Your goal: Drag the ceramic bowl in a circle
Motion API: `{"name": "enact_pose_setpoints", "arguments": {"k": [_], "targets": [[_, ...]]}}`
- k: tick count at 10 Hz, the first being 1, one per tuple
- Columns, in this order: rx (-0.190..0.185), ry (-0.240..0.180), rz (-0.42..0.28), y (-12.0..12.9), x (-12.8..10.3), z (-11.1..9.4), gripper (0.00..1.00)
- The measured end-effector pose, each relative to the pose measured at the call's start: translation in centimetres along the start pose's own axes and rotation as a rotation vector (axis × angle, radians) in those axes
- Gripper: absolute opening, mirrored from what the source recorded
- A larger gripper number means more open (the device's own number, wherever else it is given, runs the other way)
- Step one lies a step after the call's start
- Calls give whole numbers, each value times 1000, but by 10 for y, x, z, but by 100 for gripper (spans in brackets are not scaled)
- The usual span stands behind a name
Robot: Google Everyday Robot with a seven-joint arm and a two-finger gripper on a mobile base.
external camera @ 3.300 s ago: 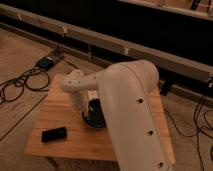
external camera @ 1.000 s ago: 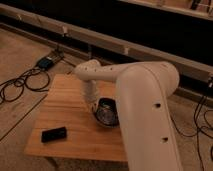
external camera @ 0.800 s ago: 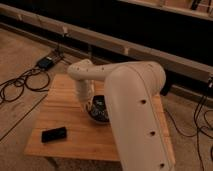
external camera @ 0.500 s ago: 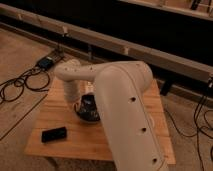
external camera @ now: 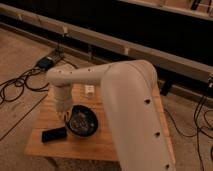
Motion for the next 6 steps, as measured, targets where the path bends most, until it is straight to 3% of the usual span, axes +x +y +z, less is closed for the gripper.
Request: {"name": "enact_pose_setpoints", "arguments": {"k": [2,3,6], "targets": [[7,50,82,-27,30,9,0],[14,56,120,-42,36,10,0],[58,24,242,-102,34,2,0]]}}
